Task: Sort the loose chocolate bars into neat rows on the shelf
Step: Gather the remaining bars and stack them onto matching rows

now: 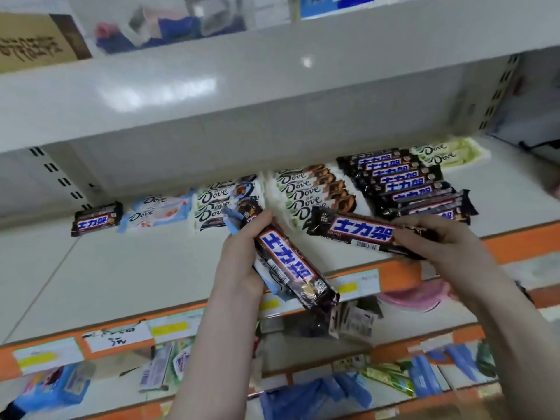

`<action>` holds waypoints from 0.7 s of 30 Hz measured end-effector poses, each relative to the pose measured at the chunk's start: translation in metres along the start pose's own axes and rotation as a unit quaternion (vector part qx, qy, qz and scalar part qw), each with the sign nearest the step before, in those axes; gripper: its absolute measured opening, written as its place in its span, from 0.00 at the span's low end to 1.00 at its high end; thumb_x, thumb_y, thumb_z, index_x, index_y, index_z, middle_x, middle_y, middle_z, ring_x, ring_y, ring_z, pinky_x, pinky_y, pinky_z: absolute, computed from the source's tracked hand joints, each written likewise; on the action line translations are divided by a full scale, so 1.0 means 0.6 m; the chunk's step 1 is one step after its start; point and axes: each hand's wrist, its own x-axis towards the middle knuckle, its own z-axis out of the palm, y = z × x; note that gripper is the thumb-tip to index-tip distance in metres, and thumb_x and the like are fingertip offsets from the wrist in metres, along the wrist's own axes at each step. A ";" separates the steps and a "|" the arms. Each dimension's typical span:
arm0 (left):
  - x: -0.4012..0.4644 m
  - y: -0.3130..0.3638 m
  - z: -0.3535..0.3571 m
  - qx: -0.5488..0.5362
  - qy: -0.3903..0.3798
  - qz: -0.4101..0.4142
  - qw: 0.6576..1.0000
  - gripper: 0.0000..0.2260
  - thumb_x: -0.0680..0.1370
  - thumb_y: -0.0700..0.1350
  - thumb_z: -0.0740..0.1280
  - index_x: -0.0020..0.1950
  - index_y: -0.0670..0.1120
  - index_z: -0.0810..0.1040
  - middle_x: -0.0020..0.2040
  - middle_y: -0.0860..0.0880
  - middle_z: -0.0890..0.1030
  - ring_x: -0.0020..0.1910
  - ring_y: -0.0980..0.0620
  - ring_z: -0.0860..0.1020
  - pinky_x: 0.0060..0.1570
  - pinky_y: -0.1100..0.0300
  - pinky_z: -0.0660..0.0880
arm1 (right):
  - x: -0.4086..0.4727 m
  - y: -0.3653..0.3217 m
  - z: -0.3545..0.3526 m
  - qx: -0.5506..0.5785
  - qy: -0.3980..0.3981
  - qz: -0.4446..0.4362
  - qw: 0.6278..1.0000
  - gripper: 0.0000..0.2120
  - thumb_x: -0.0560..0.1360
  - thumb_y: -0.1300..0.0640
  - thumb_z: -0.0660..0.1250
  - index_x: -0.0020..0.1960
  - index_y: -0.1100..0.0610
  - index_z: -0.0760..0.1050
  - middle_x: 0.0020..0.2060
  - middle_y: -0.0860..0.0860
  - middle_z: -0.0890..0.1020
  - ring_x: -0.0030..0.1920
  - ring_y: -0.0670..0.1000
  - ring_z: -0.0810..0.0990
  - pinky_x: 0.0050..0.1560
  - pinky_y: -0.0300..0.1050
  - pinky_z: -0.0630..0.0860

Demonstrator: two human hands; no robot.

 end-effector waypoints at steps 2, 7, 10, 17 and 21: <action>-0.002 -0.009 0.015 0.010 -0.001 -0.001 1.000 0.07 0.74 0.44 0.68 0.40 0.43 0.74 0.29 0.48 0.78 0.25 0.53 0.76 0.29 0.63 0.76 | 0.008 0.000 -0.024 -0.042 0.001 -0.028 0.999 0.07 0.73 0.62 0.67 0.43 0.51 0.80 0.39 0.48 0.84 0.32 0.40 0.80 0.31 0.28 0.75; 0.001 -0.040 0.084 -0.003 0.022 0.019 1.000 0.08 0.74 0.46 0.68 0.38 0.43 0.74 0.30 0.49 0.78 0.25 0.53 0.76 0.31 0.63 0.75 | 0.044 0.002 -0.125 -0.105 -0.025 -0.033 0.994 0.06 0.73 0.60 0.67 0.47 0.52 0.80 0.42 0.49 0.84 0.36 0.48 0.84 0.34 0.37 0.78; -0.003 -0.071 0.134 -0.035 0.043 0.029 0.998 0.09 0.74 0.46 0.68 0.37 0.44 0.74 0.29 0.49 0.77 0.24 0.53 0.75 0.30 0.64 0.74 | 0.076 0.010 -0.185 -0.157 -0.053 -0.046 0.985 0.06 0.73 0.58 0.68 0.46 0.48 0.80 0.42 0.44 0.84 0.37 0.41 0.82 0.36 0.32 0.75; -0.014 -0.131 0.212 -0.071 0.077 0.041 0.994 0.08 0.75 0.45 0.67 0.38 0.43 0.75 0.31 0.47 0.77 0.23 0.54 0.75 0.25 0.66 0.75 | 0.133 0.048 -0.241 -0.217 -0.137 -0.046 0.965 0.06 0.73 0.54 0.68 0.49 0.47 0.78 0.44 0.39 0.79 0.41 0.35 0.75 0.35 0.24 0.69; -0.017 -0.140 0.224 -0.080 0.084 0.052 0.992 0.08 0.75 0.44 0.67 0.39 0.42 0.76 0.30 0.47 0.78 0.24 0.54 0.76 0.26 0.66 0.75 | 0.148 0.059 -0.238 -0.255 -0.139 -0.072 0.954 0.07 0.73 0.55 0.68 0.51 0.47 0.78 0.47 0.45 0.78 0.45 0.41 0.75 0.41 0.31 0.68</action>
